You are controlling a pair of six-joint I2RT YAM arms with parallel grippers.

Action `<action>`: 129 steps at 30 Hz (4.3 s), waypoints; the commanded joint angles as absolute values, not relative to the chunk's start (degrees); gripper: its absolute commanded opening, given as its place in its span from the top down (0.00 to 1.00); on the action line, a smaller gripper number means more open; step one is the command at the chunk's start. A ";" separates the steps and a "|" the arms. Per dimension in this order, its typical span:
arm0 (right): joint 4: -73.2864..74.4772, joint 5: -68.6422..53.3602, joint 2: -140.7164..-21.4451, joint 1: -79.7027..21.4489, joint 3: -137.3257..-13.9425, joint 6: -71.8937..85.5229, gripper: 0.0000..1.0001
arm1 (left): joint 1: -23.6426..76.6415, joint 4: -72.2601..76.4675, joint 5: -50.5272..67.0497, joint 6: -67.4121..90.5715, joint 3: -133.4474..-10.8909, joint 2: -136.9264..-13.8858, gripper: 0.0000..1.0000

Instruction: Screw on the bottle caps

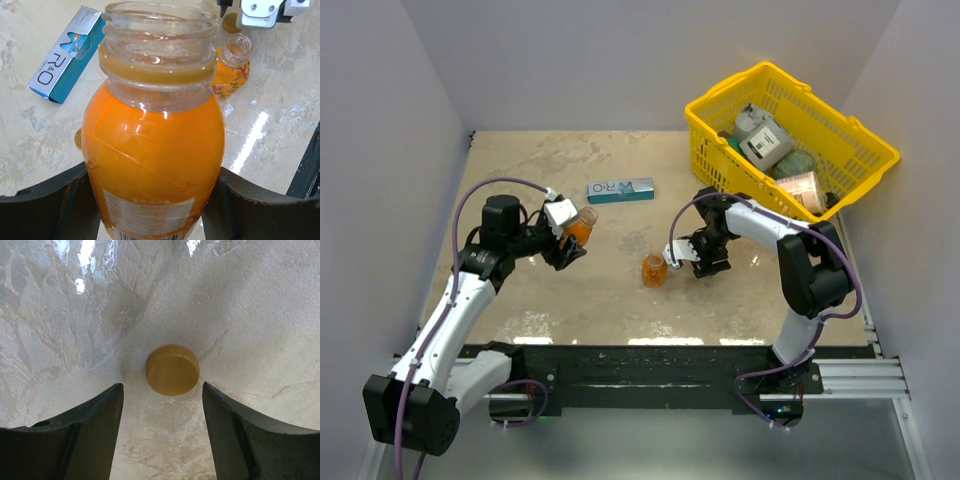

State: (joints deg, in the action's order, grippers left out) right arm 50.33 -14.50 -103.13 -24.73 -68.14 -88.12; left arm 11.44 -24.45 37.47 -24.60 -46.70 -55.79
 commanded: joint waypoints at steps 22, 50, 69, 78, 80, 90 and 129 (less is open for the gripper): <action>50.36 -18.11 -107.05 -25.05 -70.22 -83.50 0.37 | 10.11 -21.00 39.99 -22.24 -46.05 -55.55 1.00; 56.67 -23.99 -86.51 -23.12 -68.02 -74.45 0.87 | 10.81 -30.83 42.98 -37.31 -54.83 -64.22 1.00; 48.34 -35.08 -66.01 -37.26 -90.61 -48.59 0.98 | 32.15 -55.37 28.40 -66.44 -88.42 -78.58 1.00; 51.77 -31.38 -68.82 -42.71 -93.51 -55.02 0.96 | 36.39 -56.07 25.84 -64.78 -88.86 -77.96 1.00; 51.68 -28.50 -69.69 -44.03 -93.52 -55.63 0.95 | 36.47 -55.99 26.01 -64.51 -89.03 -77.61 1.00; 42.28 -23.29 -67.67 -45.88 -86.40 -53.88 0.95 | 36.39 -54.67 29.79 -60.21 -89.21 -76.55 1.00; 29.01 -23.03 -62.84 -48.96 -71.54 -65.40 0.93 | 36.21 -51.07 37.97 -59.15 -89.83 -77.52 1.00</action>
